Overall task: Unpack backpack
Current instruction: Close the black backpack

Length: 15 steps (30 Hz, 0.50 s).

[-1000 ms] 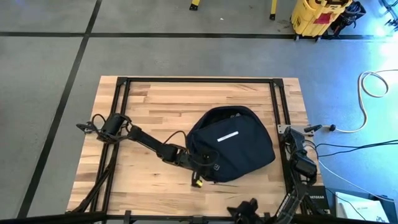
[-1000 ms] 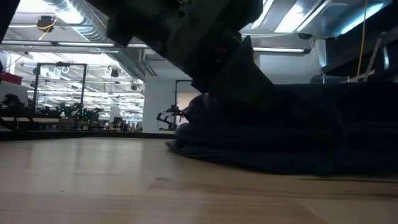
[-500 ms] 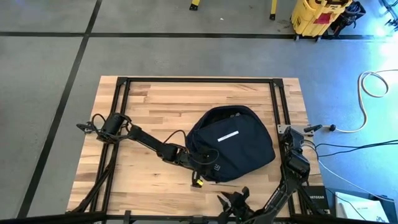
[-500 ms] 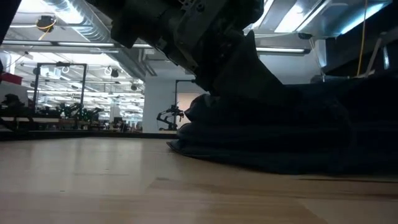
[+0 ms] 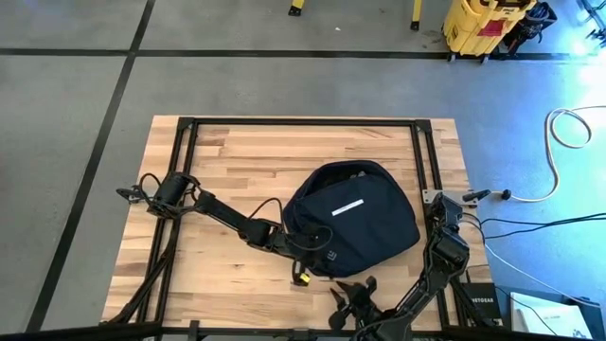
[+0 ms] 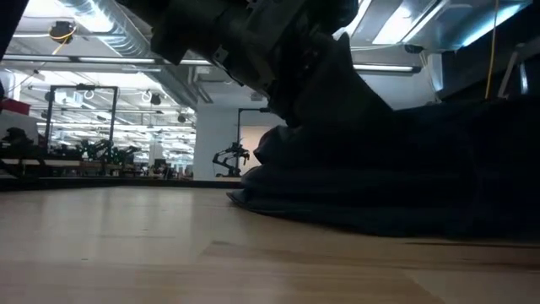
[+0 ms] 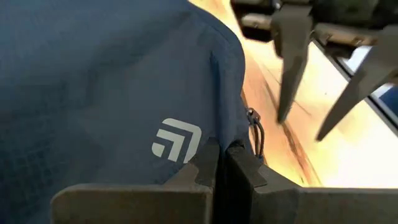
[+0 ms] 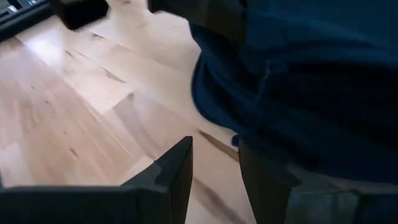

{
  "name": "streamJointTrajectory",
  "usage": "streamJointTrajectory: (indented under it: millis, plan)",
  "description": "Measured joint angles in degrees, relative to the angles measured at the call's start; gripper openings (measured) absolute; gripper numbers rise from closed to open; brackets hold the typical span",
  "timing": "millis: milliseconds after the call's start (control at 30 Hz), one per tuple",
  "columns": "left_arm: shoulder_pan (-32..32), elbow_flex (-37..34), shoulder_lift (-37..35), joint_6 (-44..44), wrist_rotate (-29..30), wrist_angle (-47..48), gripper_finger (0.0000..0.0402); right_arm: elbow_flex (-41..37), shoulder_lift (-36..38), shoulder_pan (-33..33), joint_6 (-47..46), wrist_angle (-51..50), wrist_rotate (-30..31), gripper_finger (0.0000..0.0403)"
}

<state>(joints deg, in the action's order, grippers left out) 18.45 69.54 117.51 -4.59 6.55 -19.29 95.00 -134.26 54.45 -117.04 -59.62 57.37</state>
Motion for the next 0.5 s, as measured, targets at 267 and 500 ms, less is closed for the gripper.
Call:
streamJointTrajectory:
  millis: [267,500]
  plan:
    - [0.0,0.0,0.0,-0.8,0.0,-0.9,0.0000,-2.0,0.0,-2.3,-0.4,1.3,0.7,0.0113]
    - [0.0,0.0,0.0,-1.0,0.0,-0.9,0.0000,-2.0,-0.1,-3.6,1.7,-0.1,0.5,0.0099]
